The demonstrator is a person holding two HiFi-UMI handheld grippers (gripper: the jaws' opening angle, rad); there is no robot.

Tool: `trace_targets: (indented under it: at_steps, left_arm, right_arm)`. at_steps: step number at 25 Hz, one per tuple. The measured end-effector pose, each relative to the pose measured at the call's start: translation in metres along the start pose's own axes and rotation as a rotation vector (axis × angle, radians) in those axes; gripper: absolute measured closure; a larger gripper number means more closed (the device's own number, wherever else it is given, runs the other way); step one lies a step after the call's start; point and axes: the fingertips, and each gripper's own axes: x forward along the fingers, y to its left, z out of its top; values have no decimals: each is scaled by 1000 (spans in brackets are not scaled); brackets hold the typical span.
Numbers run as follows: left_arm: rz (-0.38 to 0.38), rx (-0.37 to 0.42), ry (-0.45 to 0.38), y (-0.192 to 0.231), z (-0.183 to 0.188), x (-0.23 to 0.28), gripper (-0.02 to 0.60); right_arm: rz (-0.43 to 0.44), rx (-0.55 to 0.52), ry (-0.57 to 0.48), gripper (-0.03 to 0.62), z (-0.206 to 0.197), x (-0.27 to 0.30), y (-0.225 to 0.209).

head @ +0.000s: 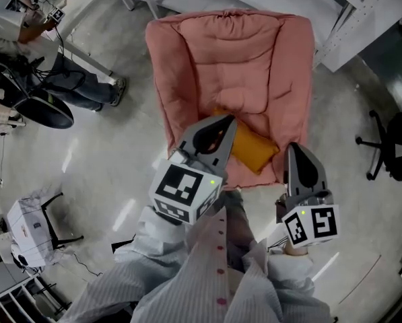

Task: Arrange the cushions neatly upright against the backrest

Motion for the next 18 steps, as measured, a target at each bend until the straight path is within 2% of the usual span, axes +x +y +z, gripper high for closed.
trace_targets:
  at_steps: [9,18]
  left_arm:
    - [-22,-28,152,37,-89,41,572]
    - [-25,-32,301,65,-196,67,571]
  right_arm:
    - [-105,67,82,580,-79,30,-34]
    - [-141,154,193,579,-184,55,-53]
